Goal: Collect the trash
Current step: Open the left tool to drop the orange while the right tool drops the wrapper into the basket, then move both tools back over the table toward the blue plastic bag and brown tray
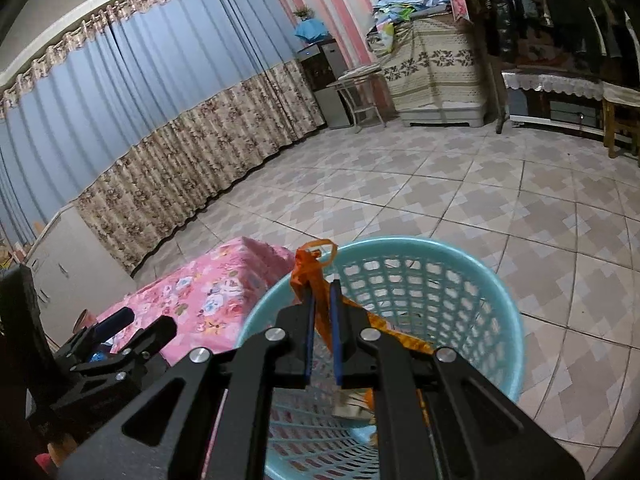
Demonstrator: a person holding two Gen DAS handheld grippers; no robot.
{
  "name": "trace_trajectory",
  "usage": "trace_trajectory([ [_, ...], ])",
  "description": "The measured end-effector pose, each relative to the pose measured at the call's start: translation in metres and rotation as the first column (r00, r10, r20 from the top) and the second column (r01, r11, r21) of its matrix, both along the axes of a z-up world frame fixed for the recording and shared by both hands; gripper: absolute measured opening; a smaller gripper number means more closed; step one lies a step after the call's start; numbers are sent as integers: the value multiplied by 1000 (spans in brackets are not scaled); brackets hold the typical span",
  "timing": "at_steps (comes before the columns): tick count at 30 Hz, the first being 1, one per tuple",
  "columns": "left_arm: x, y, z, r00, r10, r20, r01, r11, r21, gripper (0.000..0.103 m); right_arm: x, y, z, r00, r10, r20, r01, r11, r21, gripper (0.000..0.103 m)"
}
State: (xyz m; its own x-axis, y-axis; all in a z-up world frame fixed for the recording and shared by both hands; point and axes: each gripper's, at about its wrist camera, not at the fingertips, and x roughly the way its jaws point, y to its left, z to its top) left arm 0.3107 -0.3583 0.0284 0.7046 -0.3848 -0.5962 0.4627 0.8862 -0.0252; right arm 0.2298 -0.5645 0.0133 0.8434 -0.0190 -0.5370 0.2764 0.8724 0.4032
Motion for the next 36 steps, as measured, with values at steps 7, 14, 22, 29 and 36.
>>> trace_trajectory([
  [7, -3, 18, -1, 999, 35, 19, -35, 999, 11, 98, 15, 6, -16, 998, -6, -68, 8, 999, 42, 11],
  [14, -5, 28, 1, 999, 41, 29, -41, 999, 17, 98, 14, 9, -17, 992, -75, -99, 76, 997, 10, 66],
  [22, -5, 60, 5, 998, 65, 28, -65, 998, 3, 98, 21, 10, -31, 953, -153, -260, 129, 986, -108, 78],
  [29, -5, 97, 17, 994, 100, 49, -100, 995, 1, 98, 27, 14, -34, 931, -171, -324, 142, 983, -114, 91],
  [36, -6, 137, 25, 988, 143, 54, -143, 990, 6, 98, 43, 30, -57, 879, -130, -460, 87, 990, -113, 99],
])
